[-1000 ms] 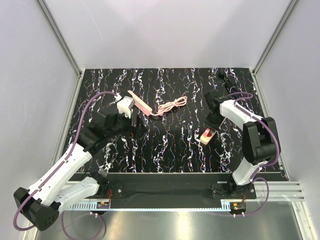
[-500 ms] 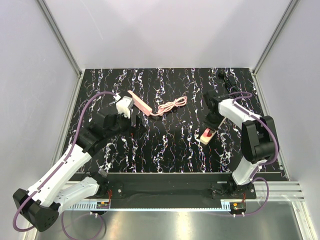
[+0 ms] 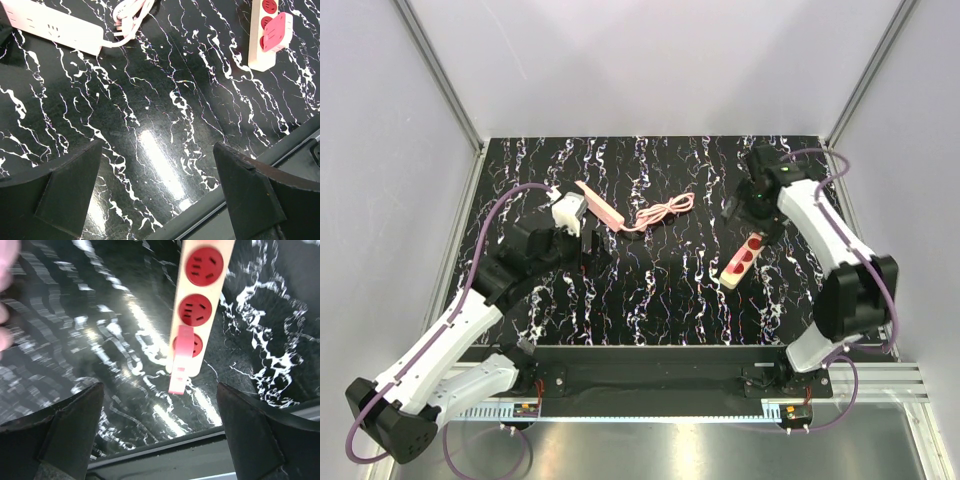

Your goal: Insert the plug

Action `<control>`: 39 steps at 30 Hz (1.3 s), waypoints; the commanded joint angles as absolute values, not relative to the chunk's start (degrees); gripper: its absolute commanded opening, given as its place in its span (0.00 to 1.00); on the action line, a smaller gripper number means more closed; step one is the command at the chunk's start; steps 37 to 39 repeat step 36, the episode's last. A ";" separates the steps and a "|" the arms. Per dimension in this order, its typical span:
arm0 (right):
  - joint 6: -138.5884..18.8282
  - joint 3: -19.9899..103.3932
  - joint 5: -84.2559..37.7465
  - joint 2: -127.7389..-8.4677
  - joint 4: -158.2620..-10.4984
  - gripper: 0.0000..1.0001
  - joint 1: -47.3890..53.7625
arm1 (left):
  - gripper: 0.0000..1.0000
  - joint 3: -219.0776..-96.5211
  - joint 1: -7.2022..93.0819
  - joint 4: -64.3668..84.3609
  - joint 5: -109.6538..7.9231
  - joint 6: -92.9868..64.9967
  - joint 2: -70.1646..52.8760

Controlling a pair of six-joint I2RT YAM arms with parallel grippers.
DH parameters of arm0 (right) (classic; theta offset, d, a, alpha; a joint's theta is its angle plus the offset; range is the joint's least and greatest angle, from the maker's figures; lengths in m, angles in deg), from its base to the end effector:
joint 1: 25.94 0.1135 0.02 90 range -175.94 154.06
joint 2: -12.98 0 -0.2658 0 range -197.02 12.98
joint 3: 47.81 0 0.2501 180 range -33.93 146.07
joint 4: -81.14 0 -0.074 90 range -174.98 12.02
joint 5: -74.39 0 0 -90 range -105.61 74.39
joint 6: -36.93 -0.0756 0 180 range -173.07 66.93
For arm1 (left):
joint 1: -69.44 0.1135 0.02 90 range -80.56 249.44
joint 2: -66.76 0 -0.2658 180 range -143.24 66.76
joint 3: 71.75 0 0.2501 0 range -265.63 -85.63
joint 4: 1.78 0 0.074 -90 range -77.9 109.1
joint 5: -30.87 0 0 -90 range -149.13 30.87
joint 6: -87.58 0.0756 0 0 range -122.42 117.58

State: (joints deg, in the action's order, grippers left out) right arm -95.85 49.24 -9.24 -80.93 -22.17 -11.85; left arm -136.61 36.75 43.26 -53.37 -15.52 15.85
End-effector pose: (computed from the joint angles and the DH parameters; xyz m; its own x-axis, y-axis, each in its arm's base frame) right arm 0.3222 0.0722 0.2494 -0.8264 0.4885 -0.2801 0.4766 0.8717 0.1142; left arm 0.1835 -0.1268 0.3030 -0.5615 0.0924 -0.8223 0.4953 0.8336 -0.2446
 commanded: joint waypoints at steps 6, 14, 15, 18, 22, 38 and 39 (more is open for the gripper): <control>-87.86 45.46 -21.57 -59.40 -29.41 1.00 -12.49 | 0.99 -140.20 36.57 39.17 -47.99 -13.84 19.13; -86.29 32.87 -25.98 -41.19 -42.26 1.00 -12.49 | 0.99 -149.35 36.57 36.28 -44.80 -19.11 21.49; -86.20 33.30 -26.85 -40.38 -42.17 1.00 -12.49 | 0.99 -149.52 36.57 36.18 -45.50 -19.46 22.11; -85.50 35.67 -30.71 -38.18 -41.91 1.00 -12.49 | 0.99 -149.00 36.57 35.39 -46.99 -21.31 24.65; -85.76 37.87 -32.48 -36.95 -42.26 1.00 -12.49 | 0.99 -149.17 36.57 35.04 -47.35 -22.01 26.51; -86.37 33.92 -30.64 -33.70 -45.78 1.00 -12.49 | 0.99 -149.62 36.57 36.36 -47.53 -19.47 27.21; -86.37 33.92 -30.64 -33.70 -45.78 1.00 -12.49 | 0.99 -149.62 36.57 36.36 -47.53 -19.47 27.21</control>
